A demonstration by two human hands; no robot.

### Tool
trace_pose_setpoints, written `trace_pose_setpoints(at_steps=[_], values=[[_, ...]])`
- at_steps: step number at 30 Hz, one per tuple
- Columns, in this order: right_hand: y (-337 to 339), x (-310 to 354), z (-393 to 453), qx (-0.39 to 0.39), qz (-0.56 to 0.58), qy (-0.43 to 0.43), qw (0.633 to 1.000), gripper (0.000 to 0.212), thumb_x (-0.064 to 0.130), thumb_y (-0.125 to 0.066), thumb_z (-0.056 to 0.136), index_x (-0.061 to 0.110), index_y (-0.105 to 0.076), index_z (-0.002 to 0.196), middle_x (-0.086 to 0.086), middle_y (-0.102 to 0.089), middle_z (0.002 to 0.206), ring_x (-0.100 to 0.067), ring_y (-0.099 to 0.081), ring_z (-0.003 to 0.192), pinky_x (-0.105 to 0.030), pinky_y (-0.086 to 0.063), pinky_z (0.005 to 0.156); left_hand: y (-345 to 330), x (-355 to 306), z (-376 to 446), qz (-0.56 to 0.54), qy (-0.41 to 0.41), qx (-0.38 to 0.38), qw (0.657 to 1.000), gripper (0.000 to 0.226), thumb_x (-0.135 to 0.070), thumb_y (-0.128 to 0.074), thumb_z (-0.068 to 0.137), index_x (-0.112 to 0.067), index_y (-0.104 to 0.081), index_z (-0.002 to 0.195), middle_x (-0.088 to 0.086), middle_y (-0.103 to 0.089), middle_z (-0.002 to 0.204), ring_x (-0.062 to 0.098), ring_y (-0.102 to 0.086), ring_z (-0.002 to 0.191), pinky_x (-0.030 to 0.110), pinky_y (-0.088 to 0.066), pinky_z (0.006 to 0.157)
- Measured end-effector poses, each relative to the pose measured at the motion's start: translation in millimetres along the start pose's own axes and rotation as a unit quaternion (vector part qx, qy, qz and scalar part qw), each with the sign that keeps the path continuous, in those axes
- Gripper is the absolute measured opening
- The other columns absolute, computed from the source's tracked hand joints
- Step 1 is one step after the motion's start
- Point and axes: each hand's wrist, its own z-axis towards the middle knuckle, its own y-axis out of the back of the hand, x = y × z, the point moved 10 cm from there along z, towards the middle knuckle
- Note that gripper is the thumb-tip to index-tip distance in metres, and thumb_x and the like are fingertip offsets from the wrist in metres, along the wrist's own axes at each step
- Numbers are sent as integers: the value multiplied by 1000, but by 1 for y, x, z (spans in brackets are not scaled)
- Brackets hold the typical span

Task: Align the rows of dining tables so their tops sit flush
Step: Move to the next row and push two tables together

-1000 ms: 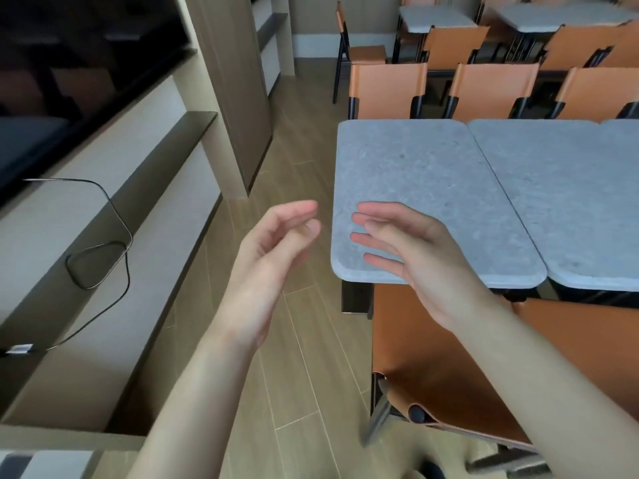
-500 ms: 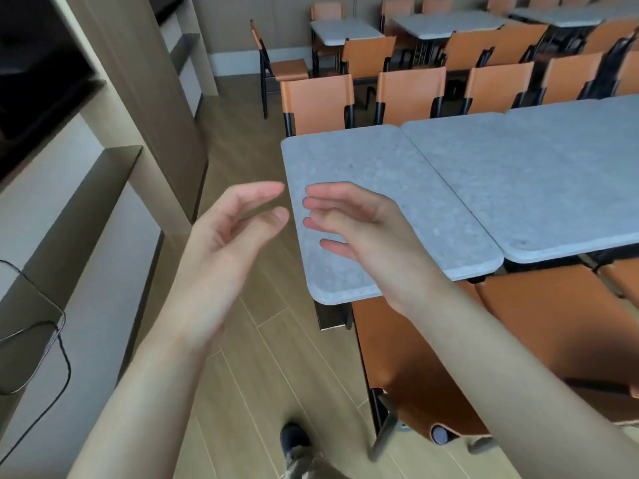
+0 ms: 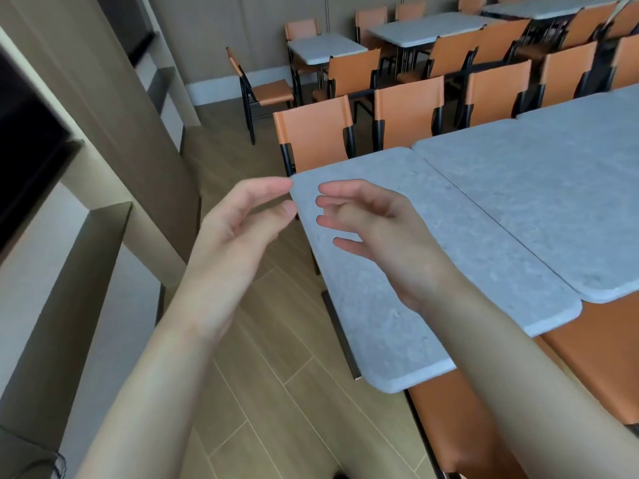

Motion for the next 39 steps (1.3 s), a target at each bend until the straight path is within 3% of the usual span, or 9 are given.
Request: trace_pose_setpoints(at_steps=[14,27,39], values=[[-77,27,168,-11,-40,31,999,25,20,-64,96,29,-71,118,12,-73,114,-3,-67,111,-38,-55,101,102,38,165,-3,-15,-10,1000,24,-28,-58,98,-30,-68,119,-24,-69,117,2,-62,118,37,-49,105],[-193,58,373,-49,-58,61,995,25,17,-62,97,28,-70,118,13,-74,113,-2,-67,110,-39,-54,101,250,82,369,-19,-24,7,1000,21,-28,-60,98,-34,-71,114,-26,-69,113,2,-63,117,37,-49,104],[-212,69,525,-97,-72,69,990,26,17,-60,98,28,-71,118,13,-74,112,-4,-67,110,-41,-55,101,287,123,530,-35,-33,50,998,22,-28,-59,98,-33,-70,116,-21,-68,118,1,-62,117,33,-51,100]])
